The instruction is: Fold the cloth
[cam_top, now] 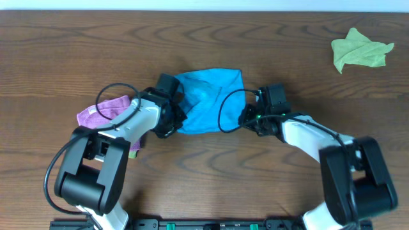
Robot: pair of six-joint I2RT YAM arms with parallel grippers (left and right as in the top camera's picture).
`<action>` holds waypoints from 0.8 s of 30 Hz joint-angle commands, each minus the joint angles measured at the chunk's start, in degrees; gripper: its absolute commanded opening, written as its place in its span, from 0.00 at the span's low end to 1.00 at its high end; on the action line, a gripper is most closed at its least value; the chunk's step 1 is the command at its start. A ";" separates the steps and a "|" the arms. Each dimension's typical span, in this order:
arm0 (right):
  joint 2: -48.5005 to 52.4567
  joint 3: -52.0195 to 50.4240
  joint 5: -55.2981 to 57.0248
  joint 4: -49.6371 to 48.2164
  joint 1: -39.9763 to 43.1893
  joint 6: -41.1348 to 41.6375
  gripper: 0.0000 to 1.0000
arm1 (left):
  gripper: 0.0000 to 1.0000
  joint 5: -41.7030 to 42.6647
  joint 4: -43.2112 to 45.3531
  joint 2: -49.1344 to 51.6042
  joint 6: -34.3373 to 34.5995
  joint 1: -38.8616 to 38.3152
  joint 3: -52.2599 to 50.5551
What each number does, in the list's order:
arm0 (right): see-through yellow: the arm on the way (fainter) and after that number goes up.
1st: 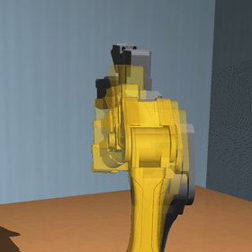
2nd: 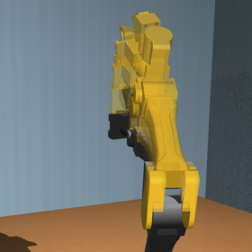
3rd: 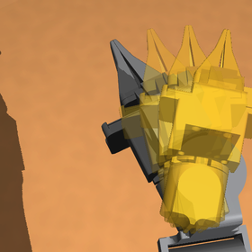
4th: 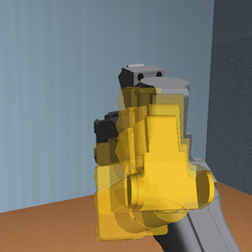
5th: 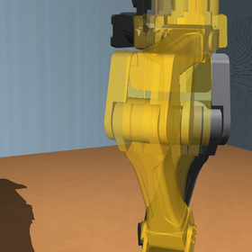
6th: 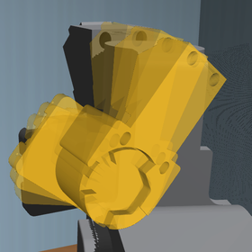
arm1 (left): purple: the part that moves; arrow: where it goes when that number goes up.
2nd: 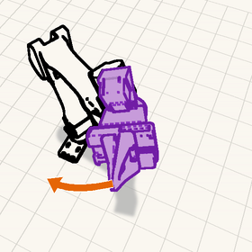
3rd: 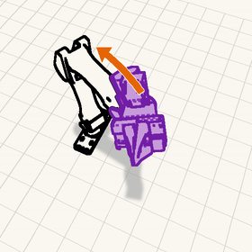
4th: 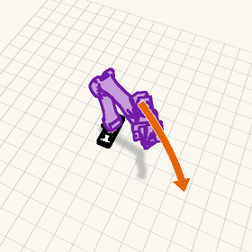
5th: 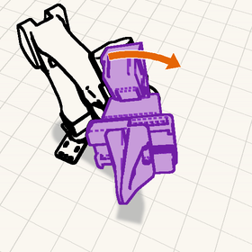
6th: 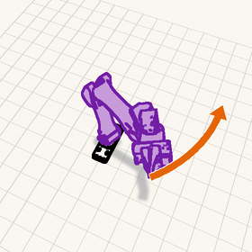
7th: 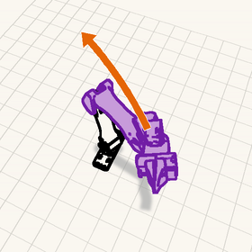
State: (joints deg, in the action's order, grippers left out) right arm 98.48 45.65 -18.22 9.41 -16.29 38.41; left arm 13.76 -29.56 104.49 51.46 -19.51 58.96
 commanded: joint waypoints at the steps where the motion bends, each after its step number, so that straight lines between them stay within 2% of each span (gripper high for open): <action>1: -4.31 -0.44 2.99 2.91 0.11 -1.46 0.01 | 0.06 -0.17 -2.10 0.70 -3.72 1.53 0.15; 9: -9.22 -0.44 4.79 11.30 0.11 -2.29 0.01 | 0.06 -0.04 -7.91 -0.39 -5.73 1.88 0.22; 24: -18.23 -0.44 12.61 26.34 0.11 -3.39 0.01 | 0.06 -0.81 -18.88 -9.49 -9.64 1.88 0.22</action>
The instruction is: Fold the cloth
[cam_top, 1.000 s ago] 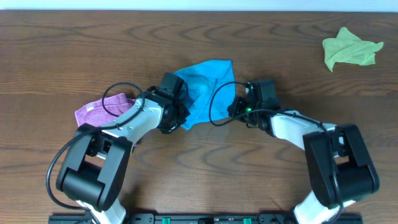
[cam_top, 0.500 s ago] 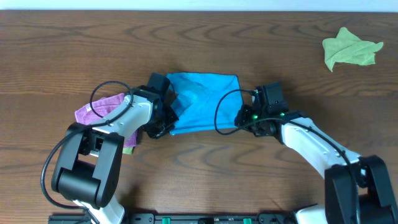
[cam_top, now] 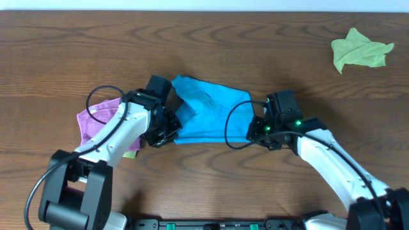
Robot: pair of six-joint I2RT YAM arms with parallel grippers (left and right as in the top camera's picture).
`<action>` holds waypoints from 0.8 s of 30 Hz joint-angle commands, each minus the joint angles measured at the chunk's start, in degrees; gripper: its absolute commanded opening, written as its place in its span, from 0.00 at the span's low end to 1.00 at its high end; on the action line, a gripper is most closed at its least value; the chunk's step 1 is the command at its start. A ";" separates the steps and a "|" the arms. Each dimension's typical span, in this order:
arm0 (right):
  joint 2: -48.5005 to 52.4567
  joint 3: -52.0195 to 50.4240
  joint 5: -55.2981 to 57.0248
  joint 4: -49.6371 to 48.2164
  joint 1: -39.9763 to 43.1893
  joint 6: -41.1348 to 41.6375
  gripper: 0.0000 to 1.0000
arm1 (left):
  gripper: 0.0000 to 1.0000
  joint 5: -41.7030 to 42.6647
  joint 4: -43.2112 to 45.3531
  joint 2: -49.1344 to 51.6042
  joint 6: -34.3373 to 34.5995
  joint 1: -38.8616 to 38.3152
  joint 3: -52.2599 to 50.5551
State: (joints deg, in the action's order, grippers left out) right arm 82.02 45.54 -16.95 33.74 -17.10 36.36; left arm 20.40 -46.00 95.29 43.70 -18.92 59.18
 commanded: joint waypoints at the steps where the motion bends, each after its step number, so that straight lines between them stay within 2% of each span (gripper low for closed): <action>1: -2.25 -0.33 11.74 2.84 0.92 -1.36 0.01 | 0.06 -7.48 -3.37 -0.28 -1.99 1.29 0.00; 8: -5.27 -0.33 12.72 7.76 0.92 -1.75 0.01 | 0.06 -7.76 -8.79 -0.31 -3.26 1.29 0.00; 19: -5.64 -0.33 15.67 13.00 0.92 -1.75 0.01 | 0.06 -12.94 -14.29 -0.33 -4.57 1.29 0.00; 21: -5.64 -0.33 15.67 13.09 0.92 -1.75 0.06 | 0.06 -12.96 -15.28 -0.33 -5.01 1.29 0.00; 22: -5.64 -0.33 15.67 13.20 0.92 -1.73 0.11 | 0.10 -13.14 -15.76 -0.33 -5.07 1.29 0.00; 24: -5.64 -0.33 16.13 13.70 0.92 -1.73 0.31 | 0.36 -14.08 -17.79 -0.33 -5.20 1.29 0.00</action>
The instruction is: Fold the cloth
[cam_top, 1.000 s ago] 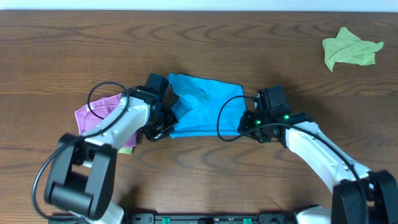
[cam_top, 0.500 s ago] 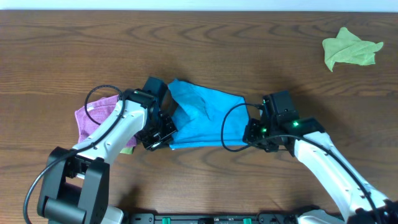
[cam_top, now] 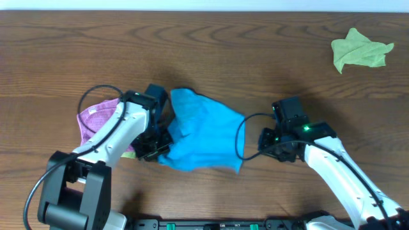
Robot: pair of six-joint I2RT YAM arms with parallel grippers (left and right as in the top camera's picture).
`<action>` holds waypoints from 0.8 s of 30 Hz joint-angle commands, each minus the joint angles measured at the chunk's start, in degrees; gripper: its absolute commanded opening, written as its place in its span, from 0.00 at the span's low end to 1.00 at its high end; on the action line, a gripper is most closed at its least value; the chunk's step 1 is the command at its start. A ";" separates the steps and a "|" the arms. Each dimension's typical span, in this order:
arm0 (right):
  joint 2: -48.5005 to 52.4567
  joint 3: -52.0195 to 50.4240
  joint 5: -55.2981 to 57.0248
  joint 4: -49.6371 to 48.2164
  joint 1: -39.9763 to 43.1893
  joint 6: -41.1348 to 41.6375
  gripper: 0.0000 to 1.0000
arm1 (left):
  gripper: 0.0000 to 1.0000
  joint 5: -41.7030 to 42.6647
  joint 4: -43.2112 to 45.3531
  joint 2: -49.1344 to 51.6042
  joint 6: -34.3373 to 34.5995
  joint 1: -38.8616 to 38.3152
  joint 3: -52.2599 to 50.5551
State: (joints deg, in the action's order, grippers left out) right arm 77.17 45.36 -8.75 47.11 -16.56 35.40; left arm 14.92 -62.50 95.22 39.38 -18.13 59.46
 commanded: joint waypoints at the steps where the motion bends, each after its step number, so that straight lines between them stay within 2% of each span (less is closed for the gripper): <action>1: -0.79 -0.15 8.37 0.63 0.37 -0.76 0.36 | 0.41 -9.25 -2.08 -0.26 -0.85 0.50 -0.28; 3: -0.79 -0.11 8.79 1.31 0.37 -0.81 0.47 | 0.50 -10.67 -3.48 -0.26 -0.87 0.50 -0.28; 7: -0.81 0.39 8.39 1.03 0.35 -3.43 0.53 | 0.62 -10.99 -3.98 -0.28 -1.55 0.50 -0.28; 13: -0.79 3.45 7.76 -1.86 -1.88 -12.09 0.62 | 0.63 -10.86 -3.93 -0.28 -1.55 0.50 -0.28; 17: -0.57 6.91 12.79 -3.61 -5.49 -15.45 0.69 | 0.63 -10.82 -3.87 -0.52 -1.53 0.50 -0.02; 24: 6.16 14.05 17.97 -5.60 -9.99 -21.24 0.69 | 0.63 -9.77 -4.42 -0.52 -2.14 0.50 3.76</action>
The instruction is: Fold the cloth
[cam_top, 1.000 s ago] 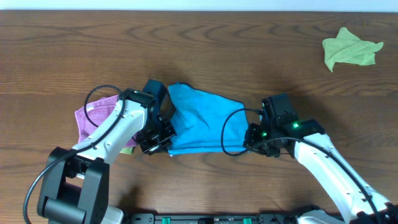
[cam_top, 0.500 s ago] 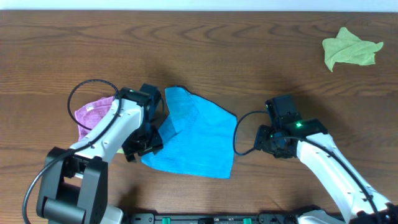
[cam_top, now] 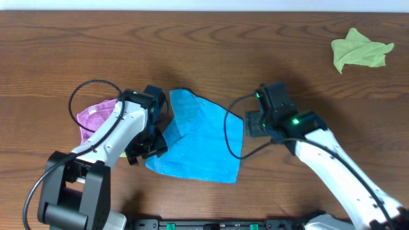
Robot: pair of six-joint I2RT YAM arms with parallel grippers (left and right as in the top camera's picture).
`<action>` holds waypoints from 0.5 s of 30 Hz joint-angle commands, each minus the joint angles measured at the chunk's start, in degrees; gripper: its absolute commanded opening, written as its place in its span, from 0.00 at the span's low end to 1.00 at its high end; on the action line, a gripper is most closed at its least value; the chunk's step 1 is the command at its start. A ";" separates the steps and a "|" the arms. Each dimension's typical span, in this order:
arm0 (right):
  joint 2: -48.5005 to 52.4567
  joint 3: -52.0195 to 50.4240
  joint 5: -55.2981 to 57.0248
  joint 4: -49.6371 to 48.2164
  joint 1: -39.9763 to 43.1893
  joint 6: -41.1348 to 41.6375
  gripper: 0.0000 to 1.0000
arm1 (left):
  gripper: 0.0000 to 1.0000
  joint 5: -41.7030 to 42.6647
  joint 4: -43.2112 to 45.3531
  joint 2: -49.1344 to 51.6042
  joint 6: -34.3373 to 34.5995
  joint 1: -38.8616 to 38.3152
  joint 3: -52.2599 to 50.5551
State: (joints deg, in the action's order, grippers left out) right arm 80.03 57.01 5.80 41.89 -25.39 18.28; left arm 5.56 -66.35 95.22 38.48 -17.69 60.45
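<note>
The blue cloth lies spread on the table in the middle, its lower edge toward the front. My left gripper sits at the cloth's lower left corner, its fingers hidden under the wrist. My right gripper is beside the cloth's upper right corner, far from the lower right corner, which lies free on the table. Nothing shows between the right fingers.
A pink cloth lies just left of the left arm, partly under it. A crumpled green cloth sits at the far right back. Bare wooden table stretches behind the blue cloth.
The right gripper has moved back and left, away from the cloth's lower right corner, which now lies on the table. The cloth is flatter and reaches further forward. The left gripper barely moved.
Both grippers were at the near edge of the bunched blue cloth far back on the table. Then they stood nearer the front with the cloth stretched between them. The cloth came to the front, and now it lies spread with the right gripper away from its corner.
</note>
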 commanded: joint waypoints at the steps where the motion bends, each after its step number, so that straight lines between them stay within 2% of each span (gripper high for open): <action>1: 5.07 3.50 3.41 -0.52 -1.46 -4.85 0.69 | 0.63 0.00 -0.85 -0.52 -1.27 0.07 3.45; 8: 17.46 10.60 3.52 -0.48 -6.05 -12.24 0.69 | 0.63 0.31 -2.60 -0.52 -2.14 0.07 9.73; 15: 23.63 14.49 7.13 0.35 -12.83 -16.00 0.69 | 0.63 0.39 -2.19 -0.52 -2.58 0.66 15.23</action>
State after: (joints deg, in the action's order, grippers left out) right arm 102.65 69.71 10.20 42.15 -35.97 5.54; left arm 6.00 -68.49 95.22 37.01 -17.63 73.69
